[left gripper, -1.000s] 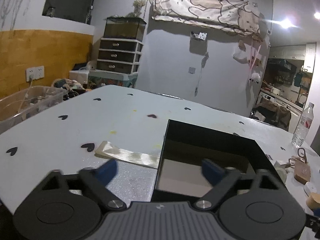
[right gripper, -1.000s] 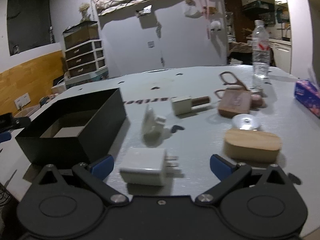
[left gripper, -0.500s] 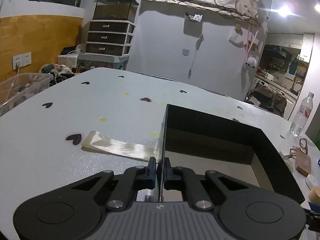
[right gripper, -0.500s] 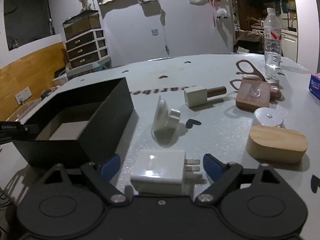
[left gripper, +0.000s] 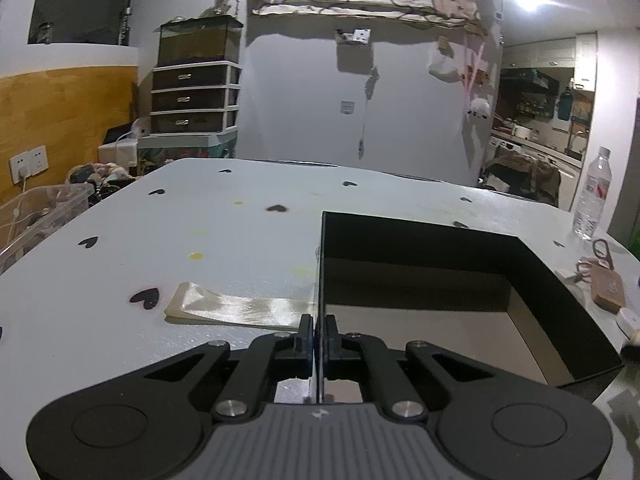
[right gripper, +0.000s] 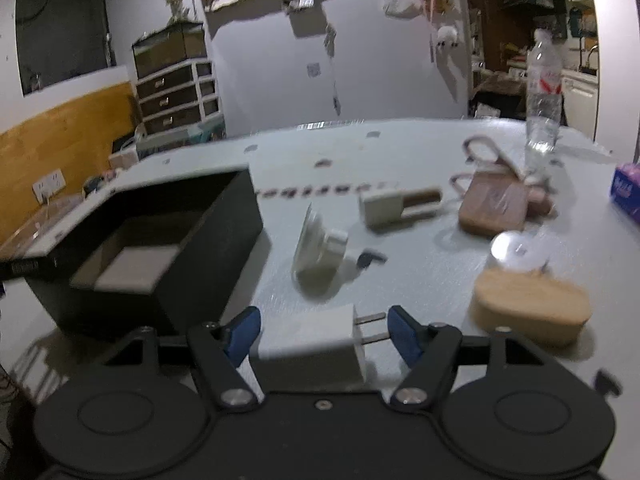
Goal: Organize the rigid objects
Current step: 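Grasp the white charger with the right gripper, then carry the white charger into the black box and open the right gripper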
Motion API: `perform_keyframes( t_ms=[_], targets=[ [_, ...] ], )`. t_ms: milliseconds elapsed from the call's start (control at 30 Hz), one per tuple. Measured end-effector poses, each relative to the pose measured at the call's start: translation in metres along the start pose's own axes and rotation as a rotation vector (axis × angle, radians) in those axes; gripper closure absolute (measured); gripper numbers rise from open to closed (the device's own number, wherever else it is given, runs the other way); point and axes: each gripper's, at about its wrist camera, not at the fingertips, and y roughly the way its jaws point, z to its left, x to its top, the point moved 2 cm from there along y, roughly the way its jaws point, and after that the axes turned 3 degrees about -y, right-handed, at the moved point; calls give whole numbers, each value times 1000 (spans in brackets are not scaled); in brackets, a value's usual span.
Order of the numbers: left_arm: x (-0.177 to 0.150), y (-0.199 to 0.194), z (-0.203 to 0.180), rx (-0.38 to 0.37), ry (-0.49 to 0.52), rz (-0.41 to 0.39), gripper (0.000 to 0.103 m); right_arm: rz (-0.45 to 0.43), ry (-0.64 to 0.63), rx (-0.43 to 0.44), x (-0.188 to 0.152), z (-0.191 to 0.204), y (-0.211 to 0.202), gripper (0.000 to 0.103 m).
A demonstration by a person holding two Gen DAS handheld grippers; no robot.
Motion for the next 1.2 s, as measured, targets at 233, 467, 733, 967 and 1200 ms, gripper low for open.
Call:
perform_keyframes(
  t_ms=[233, 467, 733, 967, 1200],
  targets=[
    [-8, -10, -15, -24, 23, 7, 99, -79, 5, 96, 55, 8, -16, 32],
    [-18, -21, -24, -47, 22, 7, 99, 58, 40, 319, 86, 60, 20, 32],
    [-21, -25, -26, -52, 11, 9, 97, 268, 96, 270, 89, 119, 96, 32],
    [-19, -23, -25, -54, -3, 11, 96, 404, 215, 188, 75, 136, 142, 32],
    [-21, -22, -23, -63, -22, 11, 96, 389, 278, 216, 69, 138, 144, 25]
  ],
)
